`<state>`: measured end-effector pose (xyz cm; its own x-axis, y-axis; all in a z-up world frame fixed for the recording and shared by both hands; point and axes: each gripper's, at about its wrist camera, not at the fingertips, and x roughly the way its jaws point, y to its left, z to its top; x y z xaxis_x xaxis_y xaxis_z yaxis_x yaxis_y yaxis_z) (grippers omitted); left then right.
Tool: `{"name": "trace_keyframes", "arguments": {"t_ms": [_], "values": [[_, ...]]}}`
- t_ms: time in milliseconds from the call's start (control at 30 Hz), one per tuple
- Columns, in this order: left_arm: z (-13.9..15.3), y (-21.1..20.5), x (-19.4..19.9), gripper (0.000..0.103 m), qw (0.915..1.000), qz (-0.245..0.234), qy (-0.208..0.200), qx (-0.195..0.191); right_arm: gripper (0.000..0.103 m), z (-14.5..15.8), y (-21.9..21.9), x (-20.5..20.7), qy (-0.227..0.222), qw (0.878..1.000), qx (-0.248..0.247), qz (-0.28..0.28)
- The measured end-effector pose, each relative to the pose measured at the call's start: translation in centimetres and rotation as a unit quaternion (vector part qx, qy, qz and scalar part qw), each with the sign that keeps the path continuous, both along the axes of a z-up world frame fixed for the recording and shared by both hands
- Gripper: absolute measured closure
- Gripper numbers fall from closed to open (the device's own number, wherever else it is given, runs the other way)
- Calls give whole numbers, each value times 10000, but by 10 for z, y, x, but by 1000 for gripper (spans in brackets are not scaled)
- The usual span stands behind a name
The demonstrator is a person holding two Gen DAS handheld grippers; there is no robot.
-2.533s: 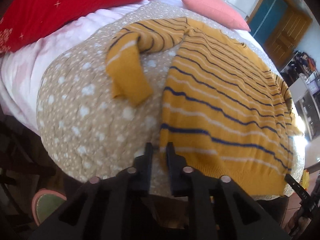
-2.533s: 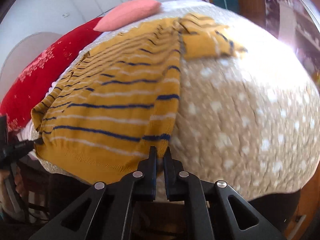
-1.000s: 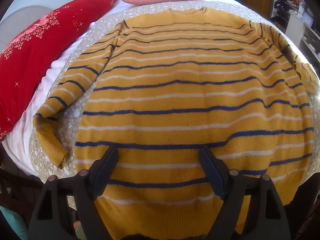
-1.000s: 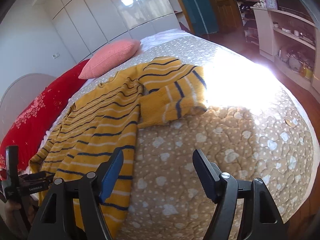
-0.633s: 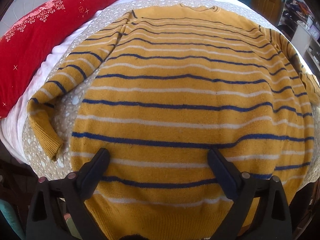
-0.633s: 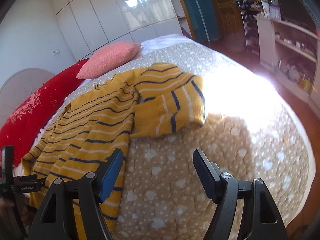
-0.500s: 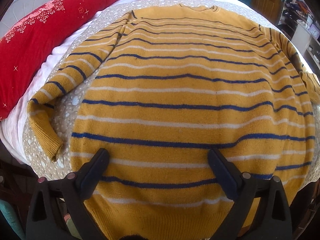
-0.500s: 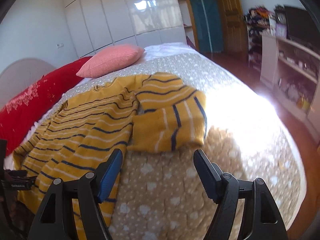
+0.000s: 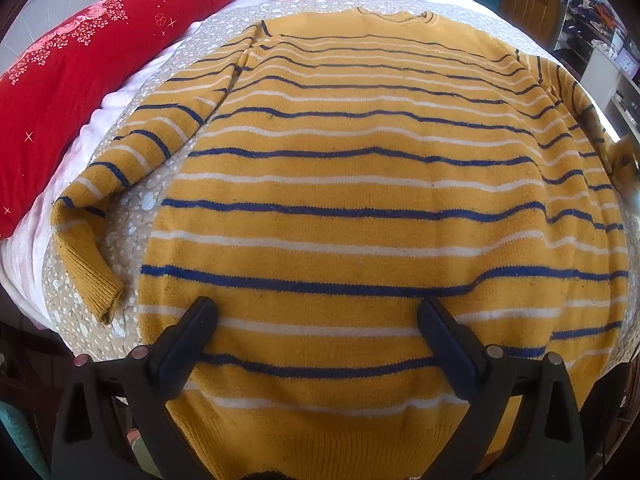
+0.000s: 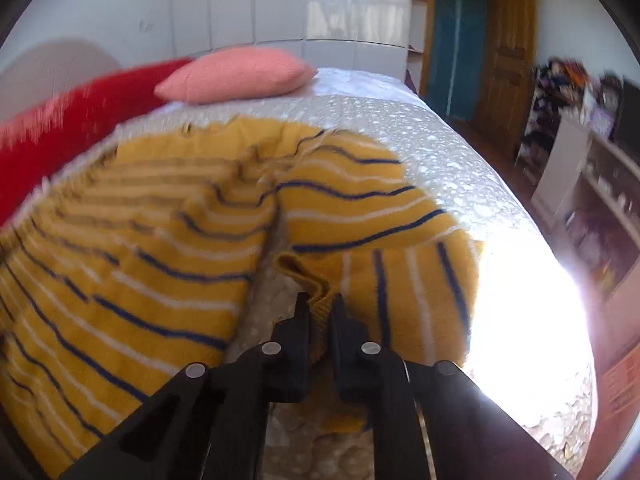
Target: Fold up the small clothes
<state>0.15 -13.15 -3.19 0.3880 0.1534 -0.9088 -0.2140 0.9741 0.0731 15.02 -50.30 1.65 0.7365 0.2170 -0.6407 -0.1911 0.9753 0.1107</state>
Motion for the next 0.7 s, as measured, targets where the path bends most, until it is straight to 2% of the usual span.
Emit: {"name": "trace_keyframes", "arguments": {"t_ms": [100,167,267,333,400,500,533,600,633,700], "values": [[0,0,1,2,10000,16,-9,-17,94,25,-57,-9,-309,9942,510,-897],[0,1,1,1,10000,31,-34,-15,94,32,-99,-15,-424,9839,536,-1651],[-1,1,0,1,10000,41,-73,-14,90,25,-152,-22,-286,9618,410,-2691],[0,0,-1,1,10000,39,-91,-9,79,17,-180,-37,-181,9472,730,-3117],[-1,0,-1,1,10000,42,-87,-6,71,15,-191,-52,-229,9408,1014,-3225],[-1,0,-1,1,10000,54,-69,1,44,10,-190,-70,-323,9366,1667,-3064],[-1,0,-1,1,10000,62,-63,4,39,7,-187,-74,-346,9333,1985,-2971],[-1,0,-2,1,10000,66,-66,6,38,0,-184,-80,-322,9225,2647,-2792],[0,0,-2,1,10000,66,-65,5,38,-8,-183,-84,-260,9106,3136,-2679],[0,-1,-2,1,10000,64,-60,-3,38,-21,-172,-85,-190,8893,3751,-2609]]}}
